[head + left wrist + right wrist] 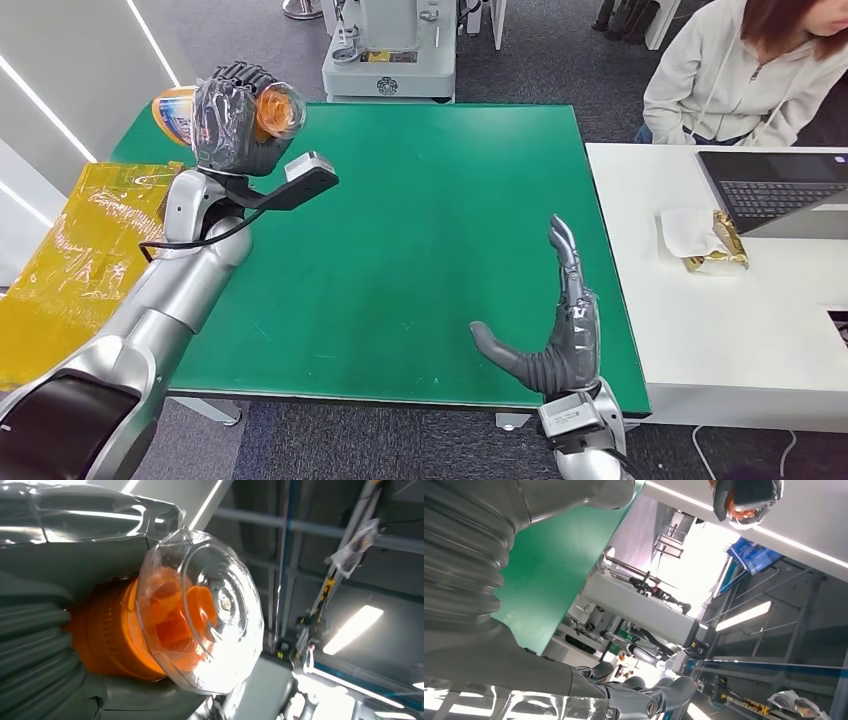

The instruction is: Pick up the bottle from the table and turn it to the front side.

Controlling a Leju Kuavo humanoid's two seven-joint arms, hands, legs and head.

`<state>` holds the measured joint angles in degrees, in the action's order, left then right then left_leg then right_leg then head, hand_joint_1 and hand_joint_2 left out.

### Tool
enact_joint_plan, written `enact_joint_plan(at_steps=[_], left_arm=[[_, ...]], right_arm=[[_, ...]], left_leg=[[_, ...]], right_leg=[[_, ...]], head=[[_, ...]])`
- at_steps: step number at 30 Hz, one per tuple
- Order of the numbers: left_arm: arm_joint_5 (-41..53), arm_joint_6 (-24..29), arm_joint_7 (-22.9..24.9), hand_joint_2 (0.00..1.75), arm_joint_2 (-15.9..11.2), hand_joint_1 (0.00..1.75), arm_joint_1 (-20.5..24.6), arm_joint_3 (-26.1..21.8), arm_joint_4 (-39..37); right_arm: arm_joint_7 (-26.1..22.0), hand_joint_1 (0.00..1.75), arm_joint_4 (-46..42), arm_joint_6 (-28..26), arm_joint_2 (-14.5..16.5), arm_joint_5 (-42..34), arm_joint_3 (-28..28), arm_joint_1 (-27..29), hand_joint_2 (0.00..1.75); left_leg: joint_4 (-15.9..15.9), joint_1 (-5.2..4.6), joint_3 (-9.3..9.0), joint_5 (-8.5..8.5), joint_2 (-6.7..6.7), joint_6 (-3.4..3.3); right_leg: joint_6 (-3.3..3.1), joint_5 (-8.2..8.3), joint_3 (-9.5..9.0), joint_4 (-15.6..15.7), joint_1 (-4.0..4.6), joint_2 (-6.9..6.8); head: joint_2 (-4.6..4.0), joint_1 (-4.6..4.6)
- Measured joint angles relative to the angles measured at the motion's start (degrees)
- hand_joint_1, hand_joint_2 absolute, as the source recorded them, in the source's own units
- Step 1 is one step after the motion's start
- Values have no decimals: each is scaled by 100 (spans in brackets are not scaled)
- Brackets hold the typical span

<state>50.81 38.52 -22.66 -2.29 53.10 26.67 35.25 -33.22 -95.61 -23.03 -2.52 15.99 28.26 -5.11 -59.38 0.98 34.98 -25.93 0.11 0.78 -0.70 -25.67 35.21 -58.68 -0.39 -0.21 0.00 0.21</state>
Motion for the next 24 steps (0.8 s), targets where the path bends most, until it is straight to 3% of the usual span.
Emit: enact_joint_plan(at_steps=[4, 8, 17, 24], left_arm=[[2311, 98, 927, 175, -118, 175, -14, 2, 25], [3234, 101, 1511, 175, -199, 175, -28, 3, -42], [3590, 90, 2485, 175, -343, 175, -51, 255, -623], [3590, -46, 2567, 175, -430, 175, -98, 466, -959]], right_arm=[[-28, 0, 48, 7, -15, -98, 45, -54, 175], [-60, 0, 91, -16, -36, -117, 86, -72, 175], [-93, 0, 97, -133, -132, -205, 116, -49, 175], [-112, 0, 95, -228, -239, -225, 115, 51, 175]], left_leg=[[0, 0, -1, 0, 1, 0], [0, 0, 0, 0, 0, 0], [0, 0, -1, 0, 1, 0], [0, -1, -1, -1, 3, 1]], right_leg=[[0, 0, 0, 0, 0, 0], [0, 0, 0, 0, 0, 0], [0, 0, 1, 0, 0, 0], [0, 0, 1, 1, 0, 3]], head=[[0, 0], [0, -1], [0, 1], [0, 0]])
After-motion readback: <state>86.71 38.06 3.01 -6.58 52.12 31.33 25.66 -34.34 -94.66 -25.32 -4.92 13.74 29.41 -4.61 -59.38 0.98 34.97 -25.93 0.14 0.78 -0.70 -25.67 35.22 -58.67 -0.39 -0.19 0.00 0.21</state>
